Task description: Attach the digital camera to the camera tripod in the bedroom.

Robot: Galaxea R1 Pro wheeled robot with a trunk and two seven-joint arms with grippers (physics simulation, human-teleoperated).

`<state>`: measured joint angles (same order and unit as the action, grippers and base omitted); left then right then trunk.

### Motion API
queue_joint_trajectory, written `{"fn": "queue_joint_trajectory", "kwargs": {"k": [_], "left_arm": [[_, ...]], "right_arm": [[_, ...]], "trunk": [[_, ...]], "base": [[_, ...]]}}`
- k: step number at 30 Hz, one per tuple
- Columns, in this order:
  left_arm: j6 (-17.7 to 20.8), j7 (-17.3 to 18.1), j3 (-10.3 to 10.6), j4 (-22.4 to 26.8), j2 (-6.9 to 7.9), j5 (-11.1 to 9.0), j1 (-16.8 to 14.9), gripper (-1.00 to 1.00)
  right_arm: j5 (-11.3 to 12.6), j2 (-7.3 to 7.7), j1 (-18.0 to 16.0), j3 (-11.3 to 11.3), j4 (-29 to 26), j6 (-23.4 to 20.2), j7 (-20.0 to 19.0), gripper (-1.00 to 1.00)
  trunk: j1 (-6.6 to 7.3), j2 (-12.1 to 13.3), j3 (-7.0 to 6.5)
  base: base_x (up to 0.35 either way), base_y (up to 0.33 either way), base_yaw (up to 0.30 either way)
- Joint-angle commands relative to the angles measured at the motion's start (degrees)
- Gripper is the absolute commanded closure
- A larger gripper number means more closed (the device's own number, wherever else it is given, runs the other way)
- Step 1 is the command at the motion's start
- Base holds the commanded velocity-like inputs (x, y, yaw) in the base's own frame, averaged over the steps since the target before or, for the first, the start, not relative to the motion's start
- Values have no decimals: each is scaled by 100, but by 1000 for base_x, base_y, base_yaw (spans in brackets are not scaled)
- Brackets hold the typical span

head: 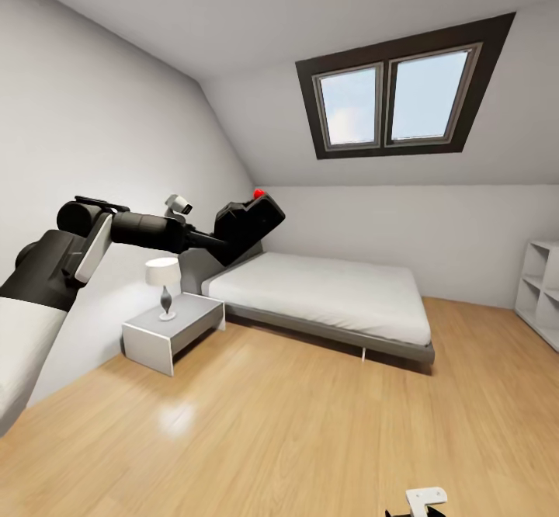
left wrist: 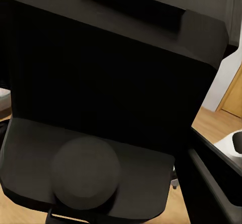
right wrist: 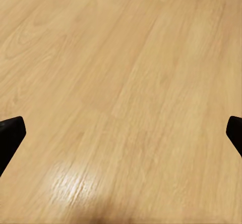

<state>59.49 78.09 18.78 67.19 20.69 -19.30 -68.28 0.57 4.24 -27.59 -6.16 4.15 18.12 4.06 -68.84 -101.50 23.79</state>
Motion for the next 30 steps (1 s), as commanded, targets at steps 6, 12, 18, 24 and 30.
{"fn": "queue_joint_trajectory", "kwargs": {"k": [6, 12, 18, 24, 30], "left_arm": [[51, 13, 16, 2, 2, -15, -6, 100], [51, 13, 22, 4, -26, -13, -7, 100], [51, 13, 27, 4, -40, -12, -6, 100], [51, 13, 29, 3, -54, -15, -5, 100], [51, 13, 32, 4, -62, -13, -6, 100]], "right_arm": [[6, -2, -10, -43, 24, 35, 25, -100], [10, -2, -10, -43, 24, 43, 20, -100], [13, -4, -10, -41, 24, 46, 6, -100], [13, -10, -10, -36, 24, 31, -6, -100], [13, -20, -10, -35, 24, 26, -10, -100]], "trunk": [[133, 238, -101], [265, 479, -209], [396, 719, -316], [528, 960, -424], [660, 1201, -532]], "base": [[0, 0, 0], [0, 0, 0], [0, 0, 0], [0, 0, 0], [0, 0, 0]]}}
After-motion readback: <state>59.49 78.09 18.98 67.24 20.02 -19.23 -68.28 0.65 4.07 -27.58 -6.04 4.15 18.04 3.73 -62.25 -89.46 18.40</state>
